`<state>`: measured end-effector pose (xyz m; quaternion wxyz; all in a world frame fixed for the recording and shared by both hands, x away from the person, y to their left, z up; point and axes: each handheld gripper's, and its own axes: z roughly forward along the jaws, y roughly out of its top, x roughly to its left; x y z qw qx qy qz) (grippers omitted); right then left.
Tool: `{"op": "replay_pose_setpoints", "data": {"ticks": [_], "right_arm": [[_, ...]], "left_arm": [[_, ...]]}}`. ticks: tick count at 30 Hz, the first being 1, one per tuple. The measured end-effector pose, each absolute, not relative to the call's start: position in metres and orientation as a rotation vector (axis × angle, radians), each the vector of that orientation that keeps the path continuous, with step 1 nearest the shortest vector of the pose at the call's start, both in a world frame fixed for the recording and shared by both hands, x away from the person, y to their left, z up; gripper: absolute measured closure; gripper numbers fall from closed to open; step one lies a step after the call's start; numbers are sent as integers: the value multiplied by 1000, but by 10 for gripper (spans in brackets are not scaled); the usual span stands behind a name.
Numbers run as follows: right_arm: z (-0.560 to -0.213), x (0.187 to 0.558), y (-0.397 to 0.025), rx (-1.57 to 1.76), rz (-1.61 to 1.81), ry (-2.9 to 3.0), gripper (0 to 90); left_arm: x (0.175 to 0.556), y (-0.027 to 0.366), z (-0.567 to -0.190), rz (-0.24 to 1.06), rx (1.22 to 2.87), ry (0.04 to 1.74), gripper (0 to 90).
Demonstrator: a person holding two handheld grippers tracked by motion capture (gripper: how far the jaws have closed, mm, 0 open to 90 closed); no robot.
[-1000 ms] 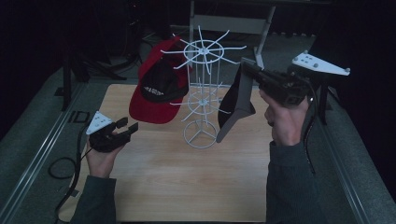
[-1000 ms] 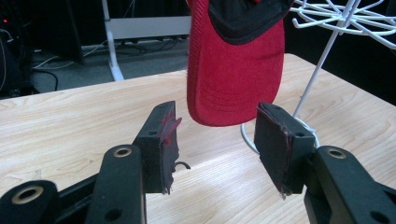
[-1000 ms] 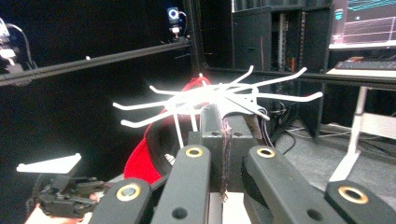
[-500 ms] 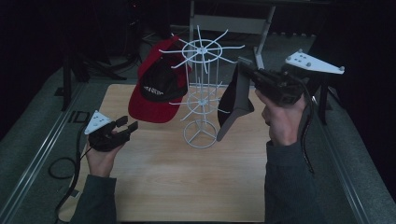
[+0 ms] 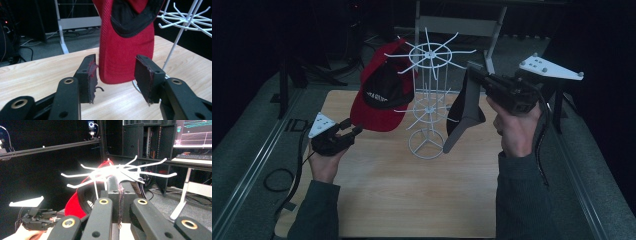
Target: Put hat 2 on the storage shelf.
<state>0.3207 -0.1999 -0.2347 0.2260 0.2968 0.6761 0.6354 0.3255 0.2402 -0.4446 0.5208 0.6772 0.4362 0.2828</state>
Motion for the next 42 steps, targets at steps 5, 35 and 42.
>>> {"op": "replay_pose_setpoints", "data": {"ticks": [5, 35, 42], "right_arm": [[-235, 321, -198, 818, 1749, 1872, 895], [-253, 340, -177, 853, 1701, 1953, 894], [-257, 343, -175, 863, 1673, 1971, 868]], "left_arm": [[327, 237, -444, 689, 1622, 1044, 601], [318, 234, -443, 676, 1627, 992, 790], [317, 236, -443, 681, 1622, 1004, 672]]}}
